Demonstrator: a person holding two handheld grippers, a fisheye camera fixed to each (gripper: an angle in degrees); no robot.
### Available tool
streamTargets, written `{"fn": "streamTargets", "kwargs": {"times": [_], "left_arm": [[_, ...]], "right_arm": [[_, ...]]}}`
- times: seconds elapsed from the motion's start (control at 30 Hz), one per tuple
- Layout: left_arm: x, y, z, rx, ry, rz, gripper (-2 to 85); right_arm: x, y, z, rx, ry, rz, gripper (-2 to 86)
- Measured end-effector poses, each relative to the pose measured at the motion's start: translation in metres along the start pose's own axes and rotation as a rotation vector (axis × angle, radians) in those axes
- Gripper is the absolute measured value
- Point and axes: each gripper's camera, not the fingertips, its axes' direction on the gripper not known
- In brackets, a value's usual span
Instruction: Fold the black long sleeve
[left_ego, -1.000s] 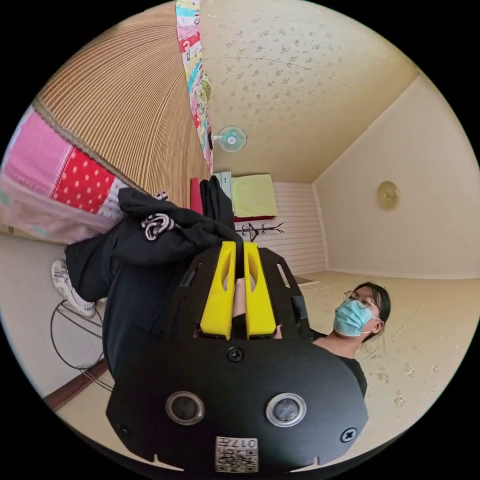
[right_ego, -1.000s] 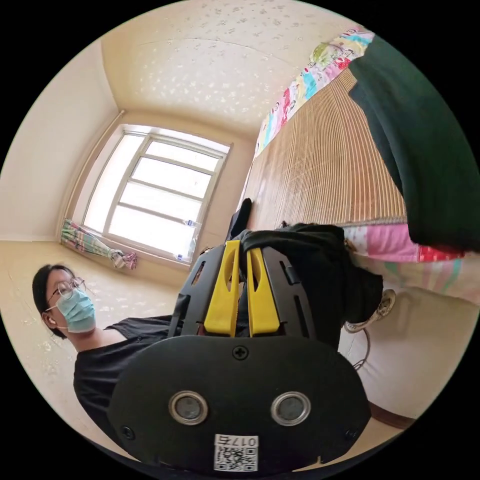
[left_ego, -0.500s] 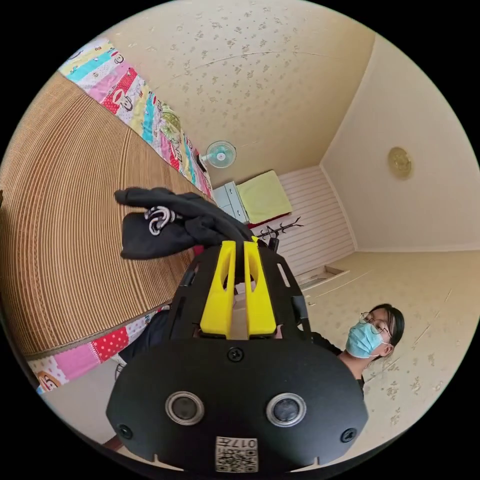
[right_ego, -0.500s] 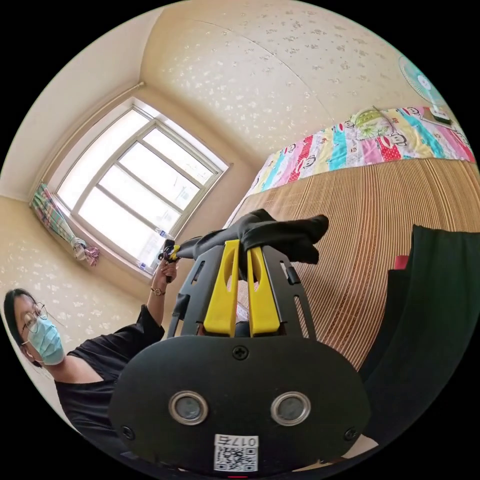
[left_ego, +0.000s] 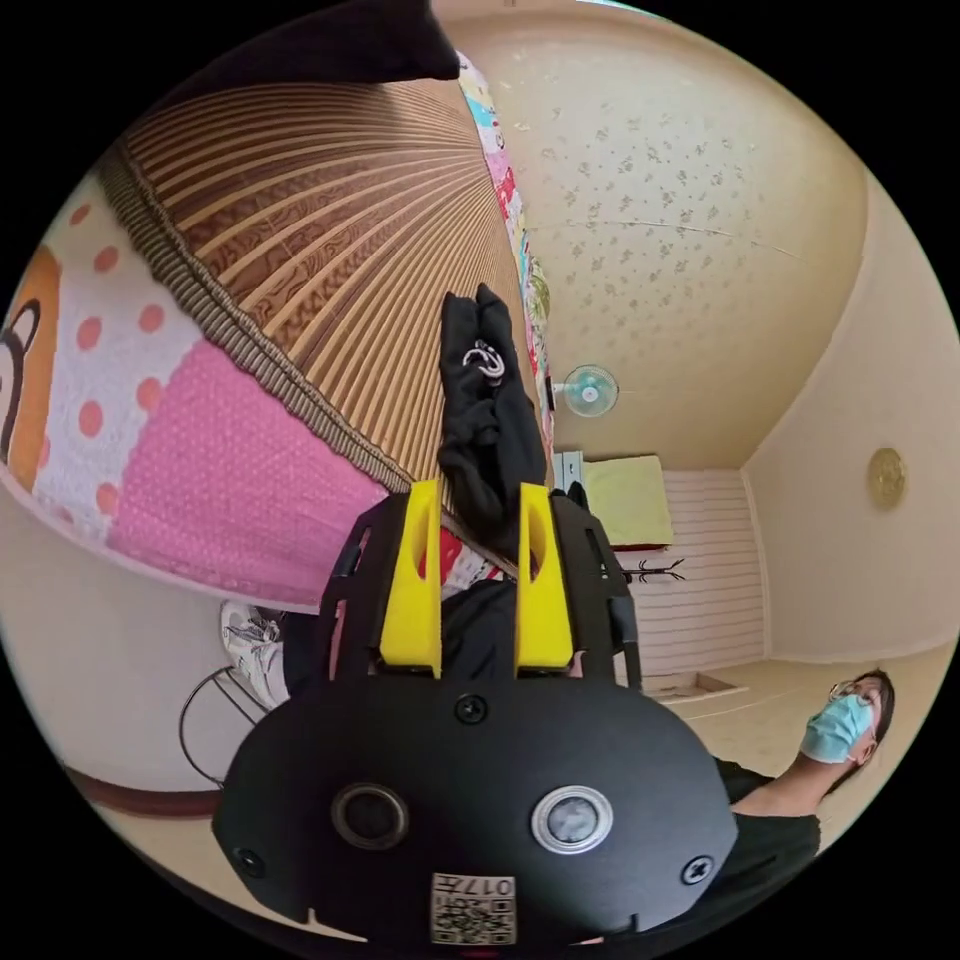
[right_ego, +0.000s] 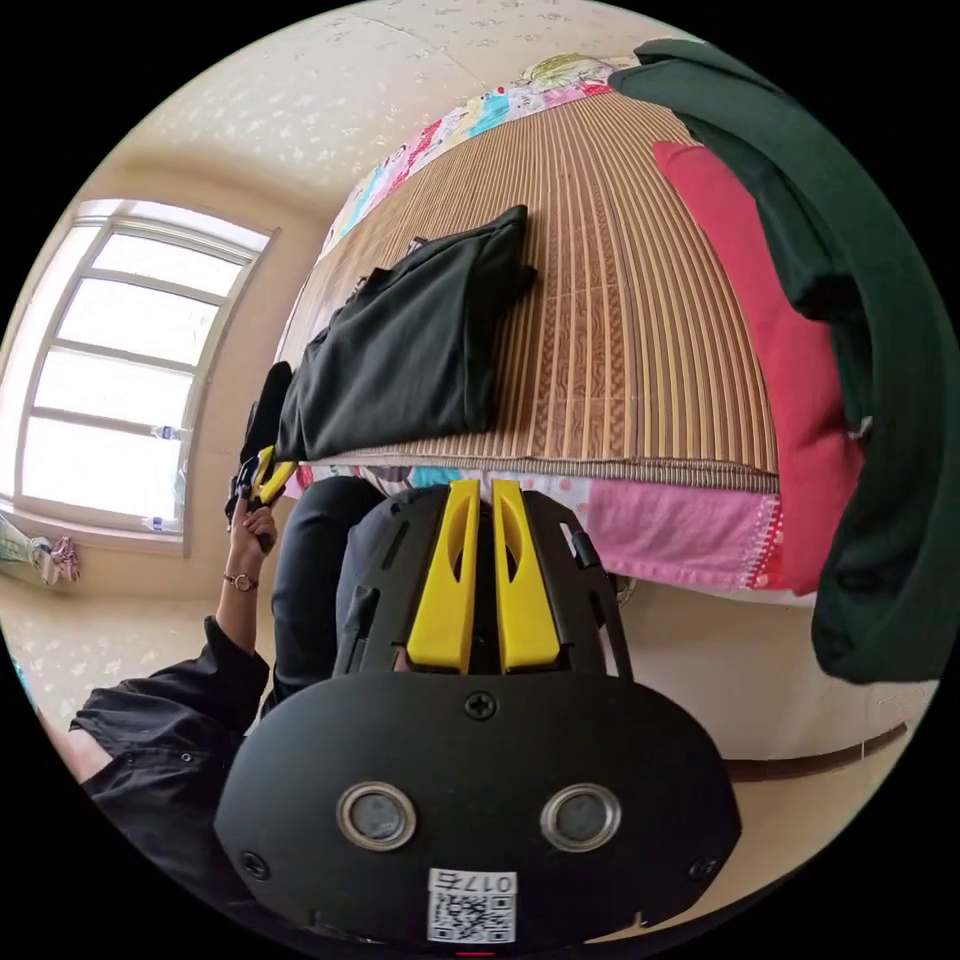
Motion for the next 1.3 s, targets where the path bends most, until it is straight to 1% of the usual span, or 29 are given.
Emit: {"fn": "streamTargets", "kwargs": {"times": [0.1, 0.2, 0.27, 0.33, 0.4, 0.47, 0.5, 0.57, 0.6, 0.67, 0.7, 0.77, 0.8, 0.87, 0.9, 0.93, 1.0, 1.03, 1.07, 1.1, 1.13, 1.17, 1.2, 1.27, 1.3], "left_arm": [[-0.001, -0.004, 0.015, -0.006, 0.021, 0.034, 14.4], [-0.005, -0.004, 0.02, 0.015, 0.006, 0.011, 13.4], [-0.002, 0.001, 0.016, 0.056, -0.034, 0.041, 9.4], [0.004, 0.008, 0.01, 0.094, -0.022, 0.089, 5.2], [0.006, 0.013, 0.007, 0.112, 0.001, 0.107, 5.0], [0.009, 0.017, 0.004, 0.12, 0.008, 0.127, 4.9], [0.011, 0.019, 0.003, 0.119, 0.003, 0.137, 4.8], [0.013, 0.022, 0.002, 0.119, 0.001, 0.155, 4.9], [0.013, 0.025, 0.0, 0.121, 0.003, 0.162, 4.9], [0.01, 0.028, -0.003, 0.127, 0.001, 0.168, 4.8], [0.007, 0.03, -0.006, 0.133, -0.002, 0.165, 4.7], [0.001, 0.033, -0.012, 0.142, -0.008, 0.156, 4.6], [-0.003, 0.035, -0.015, 0.142, -0.017, 0.145, 4.7], [-0.01, 0.036, -0.02, 0.129, 0.009, 0.149, 5.1], [-0.012, 0.038, -0.026, 0.133, 0.06, 0.173, 5.9], [-0.014, 0.042, -0.035, 0.149, 0.114, 0.206, 6.8], [-0.016, 0.048, -0.045, 0.168, 0.152, 0.234, 7.8], [-0.017, 0.051, -0.048, 0.162, 0.149, 0.236, 8.0], [-0.018, 0.051, -0.047, 0.152, 0.147, 0.236, 8.2], [-0.019, 0.05, -0.043, 0.126, 0.147, 0.236, 8.6], [-0.02, 0.049, -0.037, 0.101, 0.149, 0.241, 10.0], [-0.02, 0.047, -0.033, 0.088, 0.148, 0.244, 10.7], [-0.021, 0.042, -0.021, 0.055, 0.139, 0.247, 11.8], [-0.021, 0.033, 0.001, 0.001, 0.124, 0.241, 13.6], [-0.019, 0.026, 0.017, -0.036, 0.113, 0.241, 14.7]], "right_arm": [[-0.009, 0.015, -0.013, 0.028, -0.007, -0.002, 3.2], [-0.03, 0.016, -0.029, 0.068, -0.012, -0.044, 4.1], [-0.065, -0.005, -0.033, 0.056, -0.015, -0.115, 6.2], [-0.105, -0.034, -0.024, 0.022, -0.039, -0.187, 8.9], [-0.157, -0.067, -0.005, -0.027, -0.045, -0.28, 11.0], [-0.238, -0.113, 0.041, -0.141, -0.004, -0.419, 13.1], [-0.256, -0.124, 0.056, -0.173, 0.014, -0.441, 13.6], [-0.321, -0.163, 0.115, -0.281, 0.076, -0.489, 16.7], [-0.334, -0.171, 0.129, -0.306, 0.095, -0.495, 17.4], [-0.379, -0.191, 0.193, -0.46, 0.242, -0.537, 20.1], [-0.387, -0.192, 0.21, -0.503, 0.297, -0.544, 20.2], [-0.4, -0.186, 0.269, -0.68, 0.522, -0.583, 19.6], [-0.4, -0.182, 0.279, -0.702, 0.575, -0.597, 19.2], [-0.401, -0.173, 0.281, -0.649, 0.717, -0.645, 12.5], [-0.401, -0.171, 0.274, -0.627, 0.712, -0.656, 10.2], [-0.398, -0.171, 0.252, -0.576, 0.665, -0.667, 7.1], [-0.38, -0.179, 0.201, -0.491, 0.506, -0.634, 5.5], [-0.358, -0.184, 0.158, -0.408, 0.353, -0.615, 4.9], [-0.327, -0.186, 0.111, -0.309, 0.198, -0.583, 4.6], [-0.307, -0.186, 0.087, -0.264, 0.124, -0.562, 4.4], [-0.261, -0.183, 0.041, -0.17, -0.01, -0.519, 4.4], [-0.212, -0.175, 0.001, -0.072, -0.102, -0.481, 4.4], [-0.187, -0.17, -0.017, -0.023, -0.131, -0.46, 4.4], [-0.082, -0.143, -0.074, 0.135, -0.179, -0.308, 5.0], [-0.057, -0.135, -0.084, 0.165, -0.179, -0.255, 5.4]]}}
